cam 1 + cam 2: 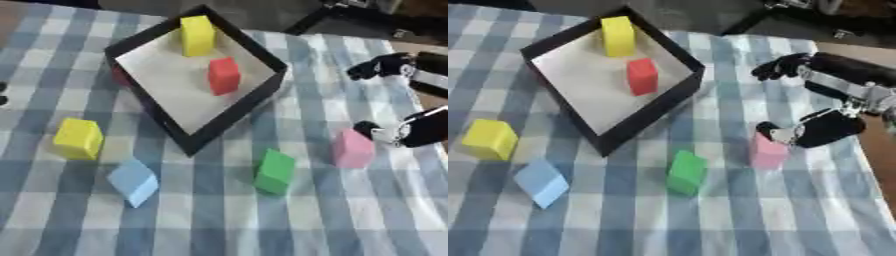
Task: Pick up objects on the table and place them in the box.
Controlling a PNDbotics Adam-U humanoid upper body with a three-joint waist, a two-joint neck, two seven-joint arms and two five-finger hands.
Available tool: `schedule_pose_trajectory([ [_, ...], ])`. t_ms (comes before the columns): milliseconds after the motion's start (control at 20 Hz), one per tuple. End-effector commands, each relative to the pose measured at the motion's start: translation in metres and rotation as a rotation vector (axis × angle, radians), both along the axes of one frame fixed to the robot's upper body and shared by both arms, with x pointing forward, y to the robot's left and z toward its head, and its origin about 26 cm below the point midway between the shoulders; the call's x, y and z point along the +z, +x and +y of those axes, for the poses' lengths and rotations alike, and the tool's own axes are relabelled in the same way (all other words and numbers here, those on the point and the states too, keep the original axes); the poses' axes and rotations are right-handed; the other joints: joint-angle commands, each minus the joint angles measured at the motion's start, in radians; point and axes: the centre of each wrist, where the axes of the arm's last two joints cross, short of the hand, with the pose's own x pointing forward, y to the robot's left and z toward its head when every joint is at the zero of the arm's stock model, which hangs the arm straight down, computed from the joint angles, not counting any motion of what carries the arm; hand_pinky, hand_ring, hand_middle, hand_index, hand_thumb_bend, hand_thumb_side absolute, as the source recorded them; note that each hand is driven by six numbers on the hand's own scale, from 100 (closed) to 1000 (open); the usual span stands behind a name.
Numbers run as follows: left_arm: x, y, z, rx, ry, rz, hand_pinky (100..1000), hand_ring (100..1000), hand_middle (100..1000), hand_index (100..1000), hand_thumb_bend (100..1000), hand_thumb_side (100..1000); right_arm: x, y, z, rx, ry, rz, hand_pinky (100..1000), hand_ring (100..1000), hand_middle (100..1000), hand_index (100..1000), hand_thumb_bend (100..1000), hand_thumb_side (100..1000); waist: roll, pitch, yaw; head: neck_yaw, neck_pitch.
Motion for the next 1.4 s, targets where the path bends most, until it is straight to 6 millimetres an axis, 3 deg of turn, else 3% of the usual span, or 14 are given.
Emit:
schedule_pose_trajectory([
  [50,0.011,0.0,0.005,0.01,0.015,-0.03,745,732,820,845,396,729,0.005,-0.004,-0.001,0.015,-0.015,-0.007,914,896,826,928,398,209,0.006,-0.016,0.0,0.001,0.003],
  [200,0.011,0.0,0.005,0.008,0.014,-0.027,745,733,820,845,395,730,-0.002,-0.005,-0.001,0.008,-0.013,0.031,917,898,828,932,419,157,0.007,-0.014,0.001,0.0,0.002],
  [950,0.009,0.0,0.003,0.0,0.008,-0.023,745,733,821,844,387,734,-0.018,0.008,-0.009,-0.092,-0.004,0.094,918,898,826,928,423,193,0.018,-0.006,0.006,-0.014,-0.002],
  [1400,0.01,0.0,0.002,-0.003,0.004,-0.025,745,733,820,844,384,736,-0.041,0.025,-0.023,-0.14,-0.017,0.179,918,897,821,922,417,223,0.021,0.002,0.015,-0.018,-0.001],
])
